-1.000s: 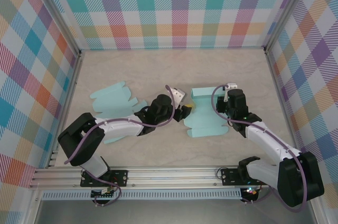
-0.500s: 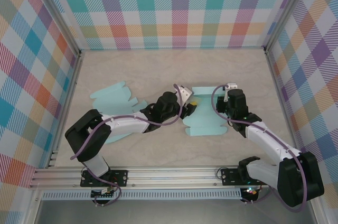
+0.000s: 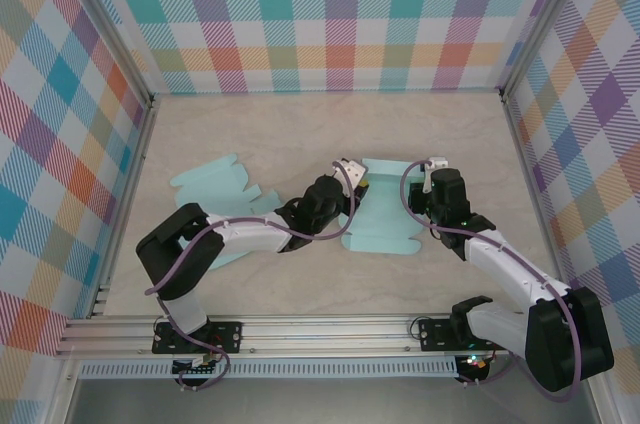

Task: Fold the paper box

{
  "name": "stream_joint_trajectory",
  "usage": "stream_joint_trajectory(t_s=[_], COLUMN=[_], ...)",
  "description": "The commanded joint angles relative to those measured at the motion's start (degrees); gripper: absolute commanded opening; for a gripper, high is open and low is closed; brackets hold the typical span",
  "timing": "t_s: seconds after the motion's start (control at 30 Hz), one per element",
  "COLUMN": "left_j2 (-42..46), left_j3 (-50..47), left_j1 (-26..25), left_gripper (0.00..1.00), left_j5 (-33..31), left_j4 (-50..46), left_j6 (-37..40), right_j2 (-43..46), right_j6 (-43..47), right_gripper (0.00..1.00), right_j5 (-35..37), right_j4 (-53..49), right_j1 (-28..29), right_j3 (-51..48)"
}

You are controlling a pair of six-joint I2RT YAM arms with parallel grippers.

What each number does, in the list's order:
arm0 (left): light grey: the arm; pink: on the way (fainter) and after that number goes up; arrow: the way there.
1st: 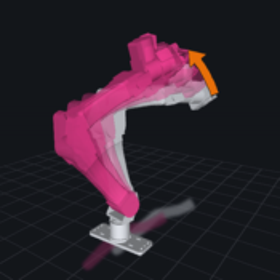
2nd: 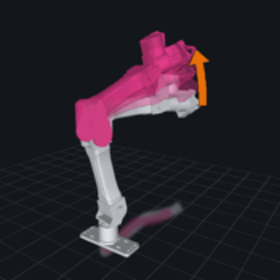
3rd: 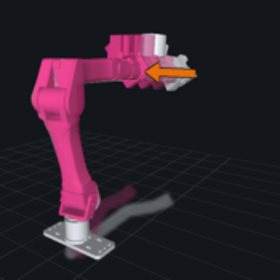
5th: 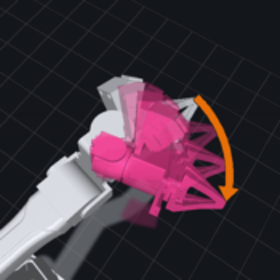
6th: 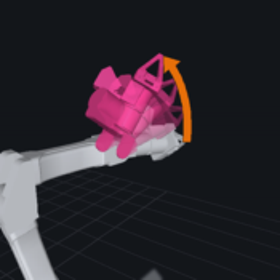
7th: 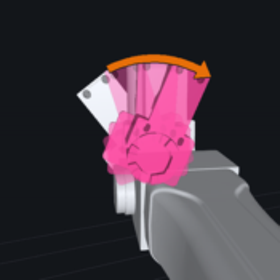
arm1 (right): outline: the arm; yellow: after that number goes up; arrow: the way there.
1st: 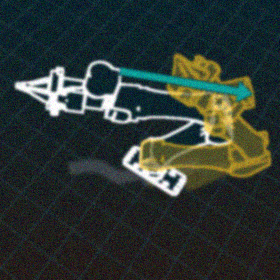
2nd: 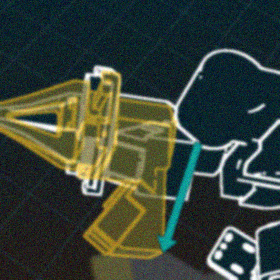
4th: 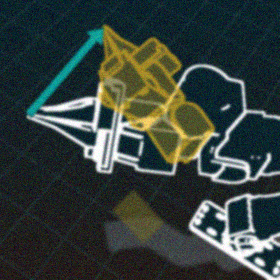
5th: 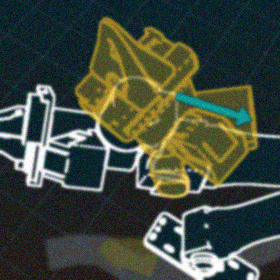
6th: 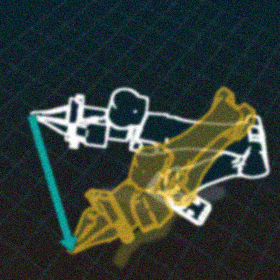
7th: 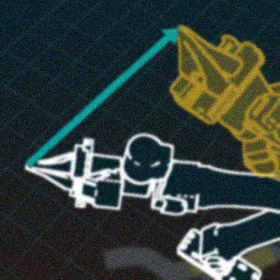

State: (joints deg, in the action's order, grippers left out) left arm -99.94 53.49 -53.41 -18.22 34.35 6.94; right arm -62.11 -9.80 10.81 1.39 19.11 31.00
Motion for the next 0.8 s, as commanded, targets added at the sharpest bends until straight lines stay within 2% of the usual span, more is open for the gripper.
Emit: stream_joint_trajectory(t_s=[0.0,0.13,0.33,0.63,0.7,0.77], left_j2=[-0.75,-2.28,-6.23,-8.00,-7.83,-6.91], left_j3=[2.29,3.92,8.52,14.05,15.32,16.49], left_j1=[-0.77,-2.49,-5.45,-5.50,-5.03,-3.80], left_gripper=[0.32,0.24,0.09,0.08,0.08,0.08], left_j5=[-5.17,-10.85,-26.85,-41.73,-45.49,-49.57], left_j4=[4.32,5.75,8.08,4.20,0.95,-6.85], left_j6=[1.03,3.33,5.06,-1.54,-4.97,-12.99], right_j2=[0.14,-0.11,-0.92,-0.42,-0.69,-0.82], right_j6=[0.03,-2.22,-6.77,-10.09,-10.95,-12.25], right_gripper=[0.00,0.00,0.00,0.00,0.00,0.00], right_j5=[-2.53,-4.17,-5.21,-0.64,1.49,4.11], right_j4=[1.60,1.54,0.29,-1.30,-1.45,-1.56], right_j1=[0.31,0.31,1.00,5.69,7.15,8.58], right_j3=[0.51,0.64,1.99,3.35,3.57,3.50])
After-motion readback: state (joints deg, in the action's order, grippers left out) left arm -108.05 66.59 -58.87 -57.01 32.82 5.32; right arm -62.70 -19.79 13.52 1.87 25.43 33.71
